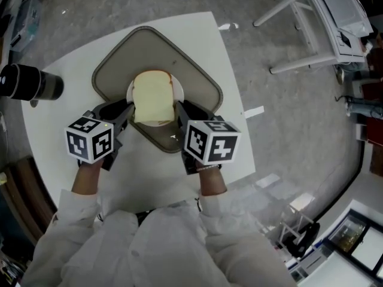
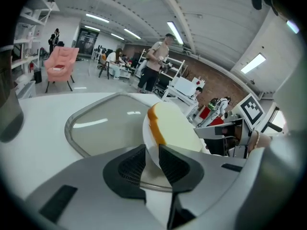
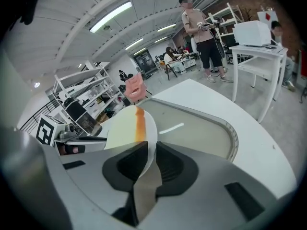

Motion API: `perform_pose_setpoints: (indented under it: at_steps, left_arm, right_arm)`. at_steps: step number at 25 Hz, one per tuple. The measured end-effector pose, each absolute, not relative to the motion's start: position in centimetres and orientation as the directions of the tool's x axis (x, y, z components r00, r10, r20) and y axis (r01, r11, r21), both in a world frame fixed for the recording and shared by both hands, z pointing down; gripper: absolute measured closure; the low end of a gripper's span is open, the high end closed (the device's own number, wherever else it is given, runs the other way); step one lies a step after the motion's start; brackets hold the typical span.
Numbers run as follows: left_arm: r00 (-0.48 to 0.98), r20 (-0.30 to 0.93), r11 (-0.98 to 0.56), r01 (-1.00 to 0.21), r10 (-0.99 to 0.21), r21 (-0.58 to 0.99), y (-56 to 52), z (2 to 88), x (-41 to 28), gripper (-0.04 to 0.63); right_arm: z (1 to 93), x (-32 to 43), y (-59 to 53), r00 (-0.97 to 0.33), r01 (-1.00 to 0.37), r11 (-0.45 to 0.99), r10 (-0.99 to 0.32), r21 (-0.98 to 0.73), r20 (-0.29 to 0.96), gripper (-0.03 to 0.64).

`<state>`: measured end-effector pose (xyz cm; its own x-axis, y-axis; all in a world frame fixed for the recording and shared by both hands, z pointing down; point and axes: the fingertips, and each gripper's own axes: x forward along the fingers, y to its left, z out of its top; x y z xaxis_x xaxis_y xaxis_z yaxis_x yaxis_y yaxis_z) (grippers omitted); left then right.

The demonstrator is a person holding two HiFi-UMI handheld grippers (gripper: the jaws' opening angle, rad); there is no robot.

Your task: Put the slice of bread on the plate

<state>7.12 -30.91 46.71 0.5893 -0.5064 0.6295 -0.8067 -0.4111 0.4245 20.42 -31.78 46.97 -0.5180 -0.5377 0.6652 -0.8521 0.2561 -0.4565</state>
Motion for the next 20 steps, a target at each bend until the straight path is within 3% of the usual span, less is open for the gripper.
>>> perform_pose_setpoints:
  at_steps: [20]
  left_arm:
    - [0.502, 0.722, -0.478, -0.837, -0.476, 0.267, -33.2, 48.5, 7.3, 0.514]
  right_arm:
    - [49.4, 20.1, -34.2, -0.405, -0.874, 0.451, -0.464, -0.184, 0.787, 0.551]
